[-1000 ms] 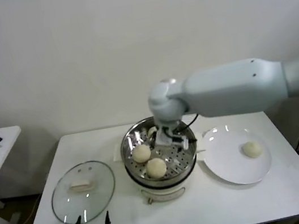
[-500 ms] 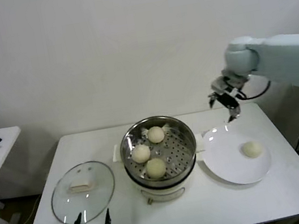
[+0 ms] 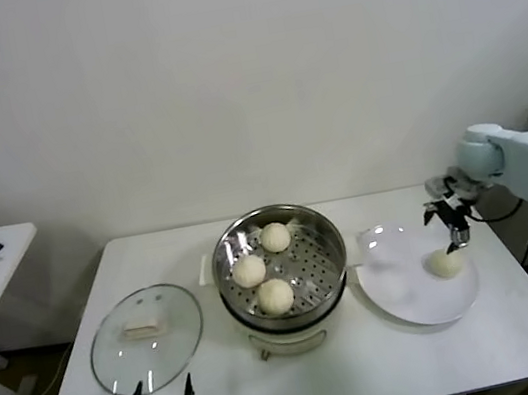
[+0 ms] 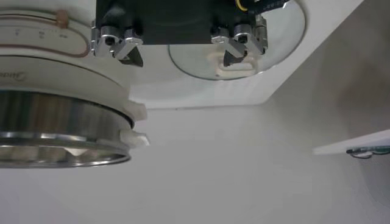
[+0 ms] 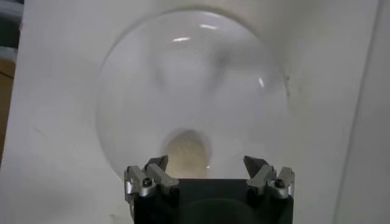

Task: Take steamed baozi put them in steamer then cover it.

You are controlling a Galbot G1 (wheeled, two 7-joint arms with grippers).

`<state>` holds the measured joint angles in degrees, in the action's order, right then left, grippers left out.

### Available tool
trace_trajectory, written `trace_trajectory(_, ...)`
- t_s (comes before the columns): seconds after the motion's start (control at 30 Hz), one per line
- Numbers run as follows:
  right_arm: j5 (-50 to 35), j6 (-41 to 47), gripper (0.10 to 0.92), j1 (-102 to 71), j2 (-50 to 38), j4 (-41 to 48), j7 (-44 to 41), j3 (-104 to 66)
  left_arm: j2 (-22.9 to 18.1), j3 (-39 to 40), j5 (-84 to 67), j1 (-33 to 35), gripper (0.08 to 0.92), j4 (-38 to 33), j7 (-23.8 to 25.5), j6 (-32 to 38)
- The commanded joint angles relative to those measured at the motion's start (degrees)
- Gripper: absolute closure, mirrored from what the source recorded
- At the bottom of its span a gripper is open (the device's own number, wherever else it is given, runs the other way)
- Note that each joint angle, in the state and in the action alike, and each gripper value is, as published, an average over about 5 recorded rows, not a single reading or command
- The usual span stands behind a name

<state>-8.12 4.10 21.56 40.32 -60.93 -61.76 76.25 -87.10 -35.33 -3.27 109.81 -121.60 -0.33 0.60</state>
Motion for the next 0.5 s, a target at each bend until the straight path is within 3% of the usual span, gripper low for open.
trace_trajectory(0.03,4.28,-0.12,0.203,-14.02,0.96,8.99,0.34,-10.71,-0.34,-0.02,0.29,0.13,0.177,0.18,-0.02,0.08)
trace_trajectory(0.5,5.45,-0.25,0.226,-16.04,2.98,10.54,3.11,-14.82,-0.54,0.24,0.71,0.02,0.177,0.66,-0.1,0.17)
